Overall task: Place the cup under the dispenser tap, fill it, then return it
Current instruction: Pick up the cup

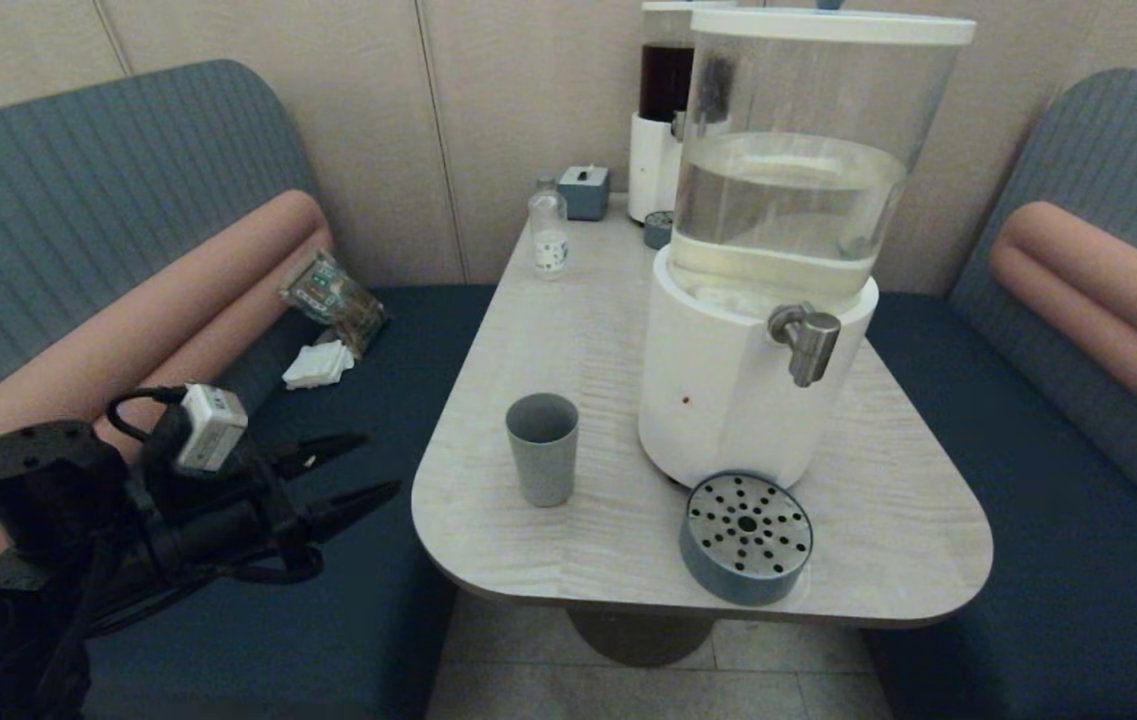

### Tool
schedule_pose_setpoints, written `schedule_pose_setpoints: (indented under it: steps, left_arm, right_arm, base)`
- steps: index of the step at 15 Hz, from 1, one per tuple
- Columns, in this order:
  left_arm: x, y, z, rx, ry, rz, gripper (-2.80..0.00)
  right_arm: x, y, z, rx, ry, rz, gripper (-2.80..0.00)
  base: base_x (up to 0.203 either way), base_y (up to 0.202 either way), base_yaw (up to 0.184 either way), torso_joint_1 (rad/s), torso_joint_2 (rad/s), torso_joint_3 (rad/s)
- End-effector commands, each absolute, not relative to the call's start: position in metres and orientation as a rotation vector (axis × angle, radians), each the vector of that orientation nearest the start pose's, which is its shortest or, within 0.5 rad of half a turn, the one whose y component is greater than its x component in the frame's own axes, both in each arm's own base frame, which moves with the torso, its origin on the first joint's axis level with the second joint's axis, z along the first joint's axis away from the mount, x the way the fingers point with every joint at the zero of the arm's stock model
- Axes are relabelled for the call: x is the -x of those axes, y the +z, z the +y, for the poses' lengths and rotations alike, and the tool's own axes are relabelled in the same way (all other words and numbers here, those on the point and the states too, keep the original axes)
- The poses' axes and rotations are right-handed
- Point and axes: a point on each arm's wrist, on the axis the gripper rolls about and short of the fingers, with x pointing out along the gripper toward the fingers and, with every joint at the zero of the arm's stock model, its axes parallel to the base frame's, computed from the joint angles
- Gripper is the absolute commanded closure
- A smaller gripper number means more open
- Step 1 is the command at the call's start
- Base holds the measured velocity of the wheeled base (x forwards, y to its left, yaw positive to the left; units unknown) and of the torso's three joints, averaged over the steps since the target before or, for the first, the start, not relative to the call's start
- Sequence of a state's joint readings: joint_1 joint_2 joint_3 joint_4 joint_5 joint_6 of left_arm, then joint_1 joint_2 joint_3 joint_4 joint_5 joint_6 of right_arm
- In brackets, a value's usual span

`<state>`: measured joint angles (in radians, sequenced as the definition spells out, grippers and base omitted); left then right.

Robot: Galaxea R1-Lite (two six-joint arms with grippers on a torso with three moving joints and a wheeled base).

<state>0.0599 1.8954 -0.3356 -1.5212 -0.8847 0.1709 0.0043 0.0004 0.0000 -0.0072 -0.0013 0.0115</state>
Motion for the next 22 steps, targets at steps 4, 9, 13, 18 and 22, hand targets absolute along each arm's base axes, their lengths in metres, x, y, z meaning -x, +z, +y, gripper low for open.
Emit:
schedule_pose_setpoints:
  steps: [4, 9, 13, 18, 22]
  left_arm:
    - [-0.301, 0.069, 0.004, -0.118, -0.962, 0.011, -2.8]
    - [-0.346, 0.054, -0.016, -0.123, -1.055, -0.032, -2.8]
    - [-0.373, 0.046, -0.033, -0.127, -1.1, -0.067, -2.8]
    - [-0.383, 0.038, -0.058, -0.122, -1.126, -0.074, -2.8]
    - [-0.395, 0.036, -0.084, -0.124, -1.134, -0.103, -2.8]
  right_arm:
    - [0.023, 0.076, 0.0, -0.012, 0.003, -0.008, 0.0]
    - [0.023, 0.076, 0.0, -0.012, 0.003, -0.008, 0.0]
    - [0.023, 0.076, 0.0, -0.009, 0.003, -0.008, 0.0]
    - [0.023, 0.076, 0.0, -0.009, 0.003, -0.008, 0.0]
    - [0.023, 0.076, 0.0, -0.011, 0.002, -0.008, 0.0]
  base:
    - [0.0, 0.0, 0.0, 0.0, 0.0, 0.0]
    - [0.0, 0.0, 0.0, 0.0, 0.0, 0.0]
    - [0.0, 0.0, 0.0, 0.0, 0.0, 0.0]
    - [0.0, 0.0, 0.0, 0.0, 0.0, 0.0]
    - [0.0, 0.0, 0.0, 0.0, 0.0, 0.0]
